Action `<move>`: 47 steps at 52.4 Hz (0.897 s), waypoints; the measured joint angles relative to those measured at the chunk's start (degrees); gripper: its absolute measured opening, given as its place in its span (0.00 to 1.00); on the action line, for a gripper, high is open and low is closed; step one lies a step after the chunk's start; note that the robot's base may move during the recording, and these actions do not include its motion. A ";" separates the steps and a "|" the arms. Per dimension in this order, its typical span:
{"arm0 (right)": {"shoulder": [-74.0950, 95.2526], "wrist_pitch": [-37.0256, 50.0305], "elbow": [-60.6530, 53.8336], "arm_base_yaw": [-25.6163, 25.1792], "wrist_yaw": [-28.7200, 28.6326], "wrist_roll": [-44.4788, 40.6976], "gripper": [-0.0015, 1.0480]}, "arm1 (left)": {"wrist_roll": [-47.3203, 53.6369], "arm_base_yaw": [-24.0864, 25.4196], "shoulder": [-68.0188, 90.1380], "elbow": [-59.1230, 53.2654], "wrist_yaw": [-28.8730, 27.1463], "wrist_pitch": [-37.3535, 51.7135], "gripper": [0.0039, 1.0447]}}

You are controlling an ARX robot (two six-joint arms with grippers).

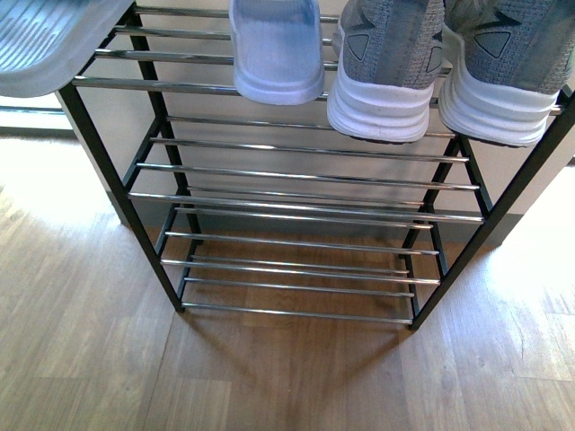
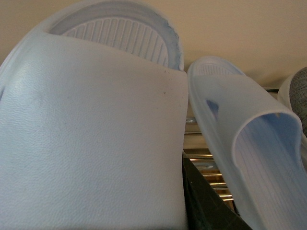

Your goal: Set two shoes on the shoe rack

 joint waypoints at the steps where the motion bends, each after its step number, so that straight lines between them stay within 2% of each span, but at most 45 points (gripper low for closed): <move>1: 0.00 0.00 0.00 0.00 0.00 0.00 0.91 | -0.17 -0.31 0.90 1.14 -0.04 -0.31 0.01; 16: 0.00 0.00 0.00 0.00 0.00 0.00 0.91 | -6.64 -4.15 11.52 13.14 -0.44 -3.30 0.01; 44: 0.00 0.00 0.00 0.00 0.00 0.00 0.91 | -9.60 -2.99 20.76 22.67 -1.81 -8.48 0.01; 45: 0.00 0.00 0.00 0.00 0.00 0.00 0.91 | -9.66 -2.99 20.79 22.77 -1.81 -8.52 0.02; 47: 0.00 0.00 0.00 0.00 0.00 0.00 0.91 | -9.60 -2.99 20.81 22.75 -1.79 -8.37 0.11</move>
